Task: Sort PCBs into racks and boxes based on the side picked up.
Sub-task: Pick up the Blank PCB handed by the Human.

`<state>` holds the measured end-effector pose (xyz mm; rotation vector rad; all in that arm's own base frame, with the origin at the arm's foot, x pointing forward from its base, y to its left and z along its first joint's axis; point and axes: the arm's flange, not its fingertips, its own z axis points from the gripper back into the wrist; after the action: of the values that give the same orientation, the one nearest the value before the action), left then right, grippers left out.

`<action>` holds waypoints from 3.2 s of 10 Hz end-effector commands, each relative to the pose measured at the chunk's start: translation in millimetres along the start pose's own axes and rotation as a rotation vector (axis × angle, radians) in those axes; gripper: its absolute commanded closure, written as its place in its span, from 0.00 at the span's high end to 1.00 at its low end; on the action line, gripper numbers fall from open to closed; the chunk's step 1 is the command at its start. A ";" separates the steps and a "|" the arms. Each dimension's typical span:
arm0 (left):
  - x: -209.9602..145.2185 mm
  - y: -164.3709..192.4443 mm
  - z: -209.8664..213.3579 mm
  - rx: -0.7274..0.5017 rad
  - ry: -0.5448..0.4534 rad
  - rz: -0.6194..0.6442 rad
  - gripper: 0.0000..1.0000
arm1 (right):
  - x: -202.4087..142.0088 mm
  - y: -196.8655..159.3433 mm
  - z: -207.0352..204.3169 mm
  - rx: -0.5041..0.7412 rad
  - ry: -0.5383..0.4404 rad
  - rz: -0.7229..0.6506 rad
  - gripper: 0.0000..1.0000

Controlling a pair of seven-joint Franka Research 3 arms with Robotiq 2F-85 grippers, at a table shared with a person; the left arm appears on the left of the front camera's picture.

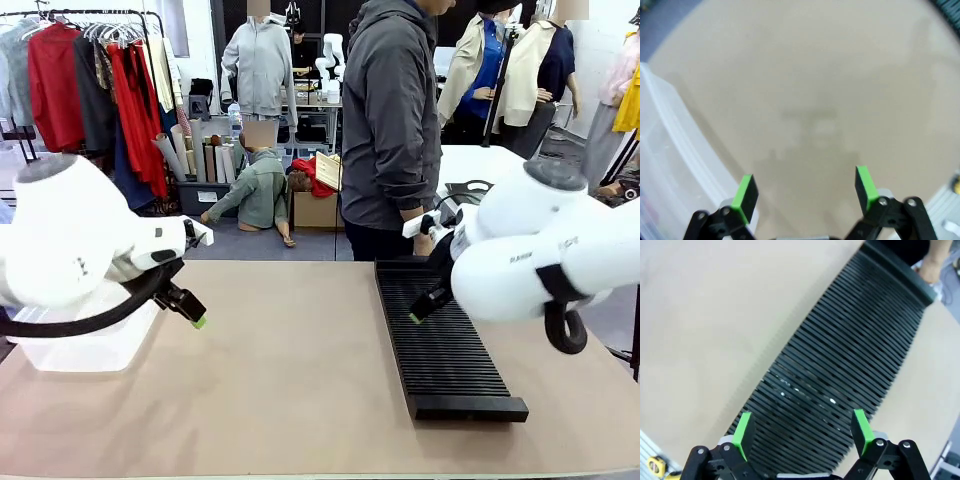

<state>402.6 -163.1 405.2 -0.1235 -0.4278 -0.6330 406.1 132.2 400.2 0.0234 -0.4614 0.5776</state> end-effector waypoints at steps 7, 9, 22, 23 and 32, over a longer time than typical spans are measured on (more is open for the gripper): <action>30.6 88.8 96.9 -0.330 -0.056 0.097 1.00 | 5.1 -84.2 59.1 0.375 -0.064 -0.092 1.00; 27.8 107.9 102.7 -0.422 -0.084 0.112 1.00 | 2.4 -96.6 67.2 0.476 -0.092 -0.120 1.00; -56.1 231.4 102.3 -0.823 -0.454 0.269 1.00 | -41.8 -176.9 51.7 1.271 -0.254 -0.281 1.00; -64.5 237.7 104.8 -0.821 -0.470 0.283 1.00 | -48.9 -181.7 47.8 1.291 -0.273 -0.295 1.00; -76.6 243.2 105.6 -0.801 -0.446 0.315 1.00 | -74.3 -191.1 36.0 1.318 -0.284 -0.358 1.00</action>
<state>456.8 97.9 471.0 -1.0782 -0.5517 -0.4376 438.6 -71.6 419.7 1.4332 -0.2770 0.4417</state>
